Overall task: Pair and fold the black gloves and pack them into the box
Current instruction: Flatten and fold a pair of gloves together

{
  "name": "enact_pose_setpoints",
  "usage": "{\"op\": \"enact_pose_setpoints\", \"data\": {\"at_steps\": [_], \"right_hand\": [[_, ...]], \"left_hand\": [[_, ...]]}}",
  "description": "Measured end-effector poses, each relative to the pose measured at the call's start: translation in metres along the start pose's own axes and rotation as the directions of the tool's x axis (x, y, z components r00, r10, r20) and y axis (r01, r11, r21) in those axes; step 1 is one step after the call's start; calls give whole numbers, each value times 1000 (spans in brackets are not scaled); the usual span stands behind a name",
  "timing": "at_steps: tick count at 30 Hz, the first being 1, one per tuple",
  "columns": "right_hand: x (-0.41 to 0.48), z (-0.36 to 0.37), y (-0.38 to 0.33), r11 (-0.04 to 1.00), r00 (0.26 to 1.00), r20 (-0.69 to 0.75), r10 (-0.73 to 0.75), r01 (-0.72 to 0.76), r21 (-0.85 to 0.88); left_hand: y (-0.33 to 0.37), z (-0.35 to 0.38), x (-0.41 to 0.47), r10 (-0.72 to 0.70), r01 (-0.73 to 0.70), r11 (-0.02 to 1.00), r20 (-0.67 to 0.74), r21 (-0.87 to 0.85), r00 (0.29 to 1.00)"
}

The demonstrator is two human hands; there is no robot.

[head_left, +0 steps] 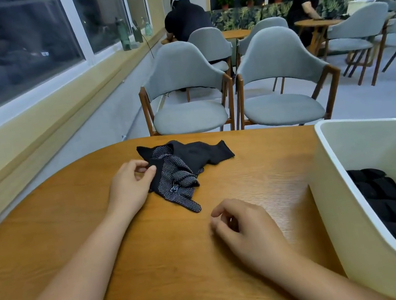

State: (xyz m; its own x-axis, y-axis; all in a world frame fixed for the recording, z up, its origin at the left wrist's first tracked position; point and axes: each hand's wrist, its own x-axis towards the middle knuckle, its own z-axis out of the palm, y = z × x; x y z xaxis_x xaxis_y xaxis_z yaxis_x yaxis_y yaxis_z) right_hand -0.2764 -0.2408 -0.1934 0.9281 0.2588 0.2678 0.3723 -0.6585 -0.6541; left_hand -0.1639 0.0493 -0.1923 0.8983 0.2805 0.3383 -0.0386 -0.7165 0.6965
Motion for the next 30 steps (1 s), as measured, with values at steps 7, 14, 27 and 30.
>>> {"op": "enact_pose_setpoints", "data": {"at_steps": [7, 14, 27, 30], "right_hand": [[-3, 0, 6, 997, 1000, -12, -7, 8, 81], [-5, -1, 4, 994, 1000, -25, 5, -3, 113], [-11, -6, -20, 702, 970, 231, 82, -221, 677], [-13, -1, -31, 233, 821, 570, 17, -558, 797]], "left_hand": [[-5, -2, -11, -72, 86, 968, 70, -236, 995], [6, -15, -22, 18, 0, 980, 87, -199, 996], [76, -26, -59, 9, 152, 671, 212, -726, 977], [88, -28, -72, 42, 257, 515, 323, -817, 945]]}}
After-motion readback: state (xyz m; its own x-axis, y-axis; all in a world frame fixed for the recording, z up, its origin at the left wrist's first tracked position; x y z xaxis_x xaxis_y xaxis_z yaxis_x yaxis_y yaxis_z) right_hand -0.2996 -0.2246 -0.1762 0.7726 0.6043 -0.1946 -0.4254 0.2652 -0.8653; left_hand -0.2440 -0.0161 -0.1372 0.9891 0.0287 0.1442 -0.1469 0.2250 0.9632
